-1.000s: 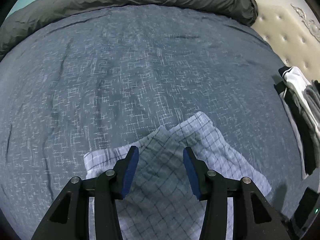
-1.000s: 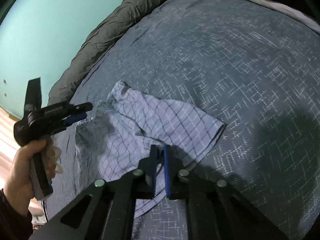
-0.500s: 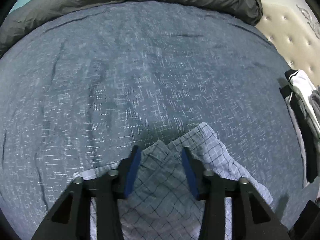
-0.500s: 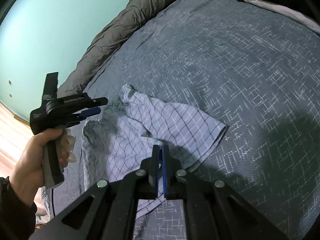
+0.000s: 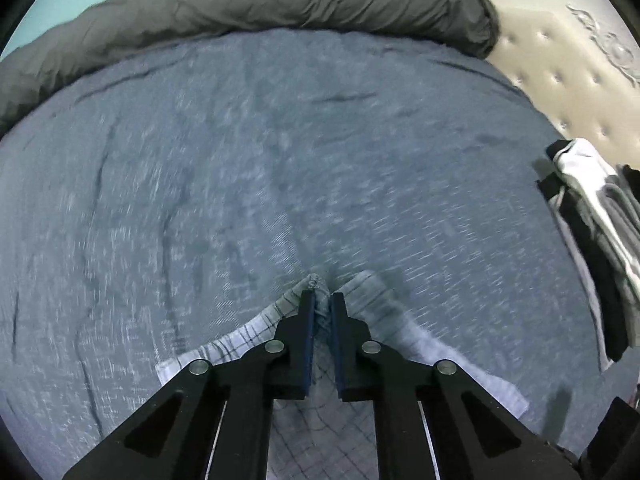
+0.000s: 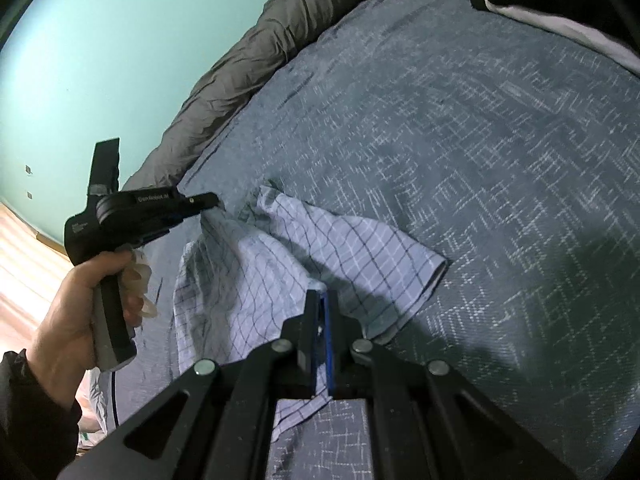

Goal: Fold clothes
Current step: 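Grasp the folded checked shirt collar with the left tool while the right tool holds its edge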

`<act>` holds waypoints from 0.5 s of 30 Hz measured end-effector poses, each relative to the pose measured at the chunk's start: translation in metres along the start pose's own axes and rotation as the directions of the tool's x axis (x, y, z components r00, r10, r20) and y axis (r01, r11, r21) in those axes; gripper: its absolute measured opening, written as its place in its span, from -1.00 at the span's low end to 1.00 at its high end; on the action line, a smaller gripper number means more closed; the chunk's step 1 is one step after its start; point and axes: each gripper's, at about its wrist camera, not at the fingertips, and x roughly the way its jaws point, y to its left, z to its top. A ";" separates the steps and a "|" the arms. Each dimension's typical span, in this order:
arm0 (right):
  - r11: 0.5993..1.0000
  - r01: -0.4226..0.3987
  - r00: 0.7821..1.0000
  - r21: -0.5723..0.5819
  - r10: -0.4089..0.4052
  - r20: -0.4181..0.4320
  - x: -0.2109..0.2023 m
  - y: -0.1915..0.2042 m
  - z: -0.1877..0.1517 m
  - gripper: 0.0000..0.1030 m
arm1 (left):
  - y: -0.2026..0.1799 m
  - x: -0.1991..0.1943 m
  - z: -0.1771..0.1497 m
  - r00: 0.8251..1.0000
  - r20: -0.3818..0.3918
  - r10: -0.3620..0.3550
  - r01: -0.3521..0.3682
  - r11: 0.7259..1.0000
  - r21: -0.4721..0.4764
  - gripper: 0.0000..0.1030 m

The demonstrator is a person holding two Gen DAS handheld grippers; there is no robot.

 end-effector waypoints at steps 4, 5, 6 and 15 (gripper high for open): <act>1.000 -0.005 1.000 0.013 0.005 0.022 -0.011 -0.005 0.003 -0.96 | -0.013 0.007 0.006 1.000 -0.016 -0.009 0.010 1.000 0.023 -0.85; 1.000 -0.005 1.000 0.018 0.004 0.026 -0.013 -0.007 0.004 -0.96 | -0.016 0.011 0.007 1.000 -0.022 -0.010 0.011 1.000 0.028 -0.84; 1.000 -0.004 1.000 0.022 0.003 0.030 -0.015 -0.009 0.005 -0.96 | -0.018 0.014 0.007 1.000 -0.028 -0.012 0.013 0.999 0.032 -0.84; 0.998 0.012 0.999 0.059 -0.014 0.039 -0.023 -0.028 0.010 -0.96 | -0.024 0.038 0.003 0.998 -0.050 -0.047 0.046 0.999 -0.009 -0.68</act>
